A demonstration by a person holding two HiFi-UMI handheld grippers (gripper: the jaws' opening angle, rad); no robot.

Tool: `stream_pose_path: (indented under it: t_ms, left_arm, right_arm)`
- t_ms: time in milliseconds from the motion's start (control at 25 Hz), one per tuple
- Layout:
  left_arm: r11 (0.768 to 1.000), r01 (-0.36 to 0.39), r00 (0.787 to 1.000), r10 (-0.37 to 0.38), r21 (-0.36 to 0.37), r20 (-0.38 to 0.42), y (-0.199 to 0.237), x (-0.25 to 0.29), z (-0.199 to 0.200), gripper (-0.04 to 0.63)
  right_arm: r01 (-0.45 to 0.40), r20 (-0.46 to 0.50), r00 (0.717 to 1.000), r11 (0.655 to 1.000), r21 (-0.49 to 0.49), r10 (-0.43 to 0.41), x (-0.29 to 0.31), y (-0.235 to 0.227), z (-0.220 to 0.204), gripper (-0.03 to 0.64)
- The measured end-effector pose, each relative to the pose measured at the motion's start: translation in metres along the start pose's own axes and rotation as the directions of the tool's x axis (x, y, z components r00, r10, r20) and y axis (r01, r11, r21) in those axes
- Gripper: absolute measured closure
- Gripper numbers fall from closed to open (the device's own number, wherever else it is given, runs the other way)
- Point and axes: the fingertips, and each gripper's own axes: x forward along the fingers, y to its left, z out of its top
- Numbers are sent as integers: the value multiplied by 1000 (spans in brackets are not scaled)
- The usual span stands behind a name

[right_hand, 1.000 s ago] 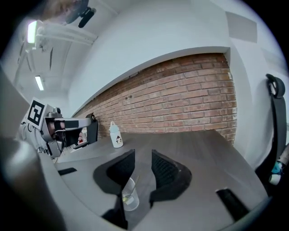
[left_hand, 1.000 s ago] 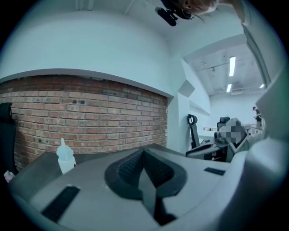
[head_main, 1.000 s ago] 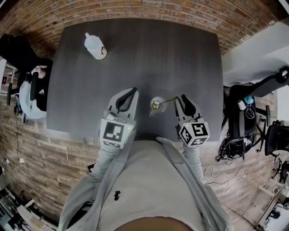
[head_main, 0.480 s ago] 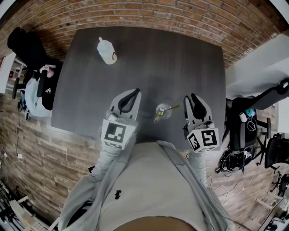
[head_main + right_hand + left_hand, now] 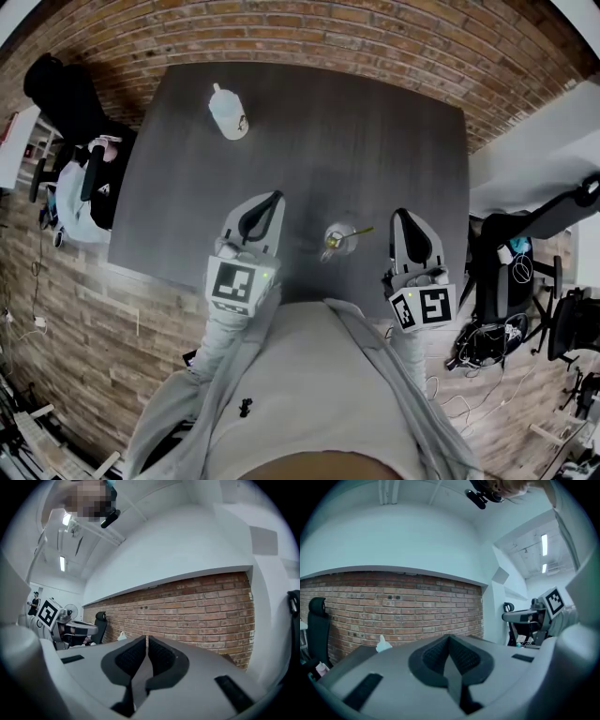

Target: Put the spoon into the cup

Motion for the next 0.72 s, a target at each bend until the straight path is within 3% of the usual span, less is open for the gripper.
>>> stream_pose_path:
  t_ms: [200, 720]
  left_arm:
    - [1000, 6, 1000, -6, -7, -8, -2, 2, -3, 575]
    - [1000, 21, 999, -22, -16, -41, -13, 7, -13, 575]
  right_arm:
    - [26, -2, 1000, 1000, 10, -26, -6, -4, -4, 600]
    - [-12, -29, 999, 1000, 29, 13, -9, -5, -17, 600]
